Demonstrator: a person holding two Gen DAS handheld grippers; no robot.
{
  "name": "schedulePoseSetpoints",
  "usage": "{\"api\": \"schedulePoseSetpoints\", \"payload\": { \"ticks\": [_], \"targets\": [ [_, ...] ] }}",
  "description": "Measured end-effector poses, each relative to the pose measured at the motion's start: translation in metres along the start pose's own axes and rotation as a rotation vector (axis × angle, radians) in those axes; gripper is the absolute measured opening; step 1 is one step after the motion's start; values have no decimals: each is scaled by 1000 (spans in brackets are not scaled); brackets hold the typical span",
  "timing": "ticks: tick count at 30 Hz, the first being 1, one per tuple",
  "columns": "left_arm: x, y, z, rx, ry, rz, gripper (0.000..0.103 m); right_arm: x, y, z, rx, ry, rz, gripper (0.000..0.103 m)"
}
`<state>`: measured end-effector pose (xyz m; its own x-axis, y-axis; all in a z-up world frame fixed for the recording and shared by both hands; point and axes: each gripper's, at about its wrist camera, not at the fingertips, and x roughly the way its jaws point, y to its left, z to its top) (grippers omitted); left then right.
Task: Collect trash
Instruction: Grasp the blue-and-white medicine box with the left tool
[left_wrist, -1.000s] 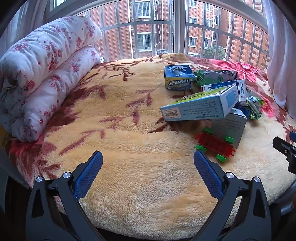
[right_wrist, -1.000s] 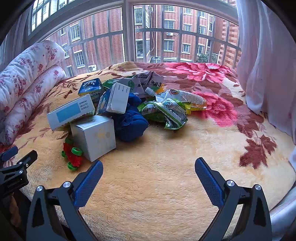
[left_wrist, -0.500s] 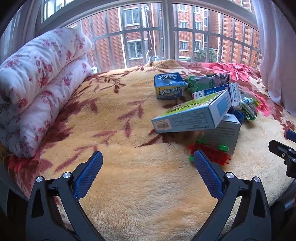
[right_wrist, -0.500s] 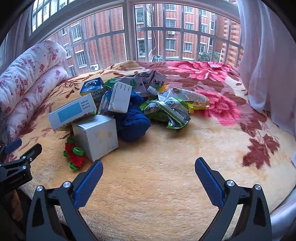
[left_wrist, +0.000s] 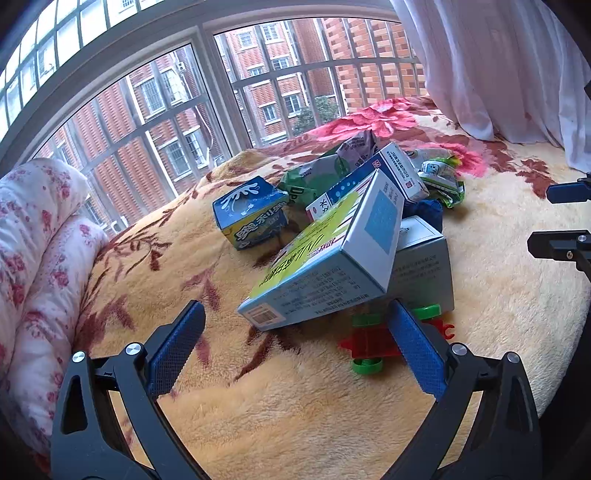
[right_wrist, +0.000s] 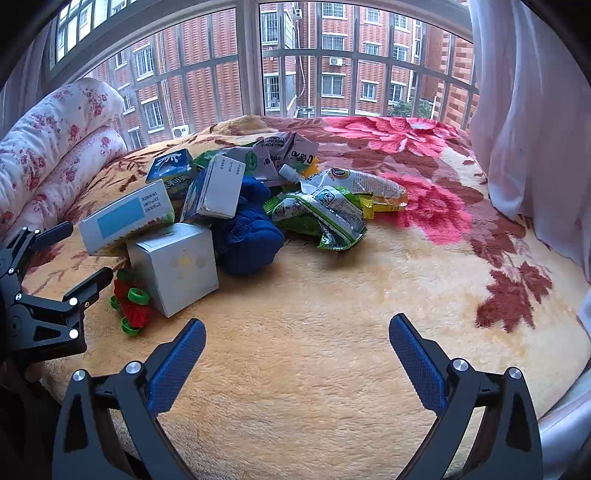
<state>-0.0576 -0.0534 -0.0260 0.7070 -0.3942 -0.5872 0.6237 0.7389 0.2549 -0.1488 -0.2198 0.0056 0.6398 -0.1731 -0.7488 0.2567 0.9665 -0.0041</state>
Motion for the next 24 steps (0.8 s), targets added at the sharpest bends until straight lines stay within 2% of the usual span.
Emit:
{"api": "schedulePoseSetpoints", "payload": {
  "ticks": [5,8,11,12,13,15,19,24],
  "targets": [
    [13,5,7,69,-52,-36,96,6,4,0,-9,5,-4,98],
    [24,5,10,135,-56,-97,96,11,7,-1,-10,14,1,98],
    [32,11,14,150,-64,-175,93,14,9,-2,-10,18,-9,98],
    [33,13,16,150,-69,-192,88,15,10,-2,-13,20,-13,98],
    [35,14,18,154,-67,-202,70,15,11,-3,-17,22,-19,98],
    [41,17,22,158,-37,-241,47,16,12,-4,-20,23,-28,98],
    [46,23,22,138,-34,-245,36,18,16,-4,-23,26,-30,98],
    [43,39,24,31,-21,-253,33,20,20,-4,-34,27,-20,98]
  ]
}}
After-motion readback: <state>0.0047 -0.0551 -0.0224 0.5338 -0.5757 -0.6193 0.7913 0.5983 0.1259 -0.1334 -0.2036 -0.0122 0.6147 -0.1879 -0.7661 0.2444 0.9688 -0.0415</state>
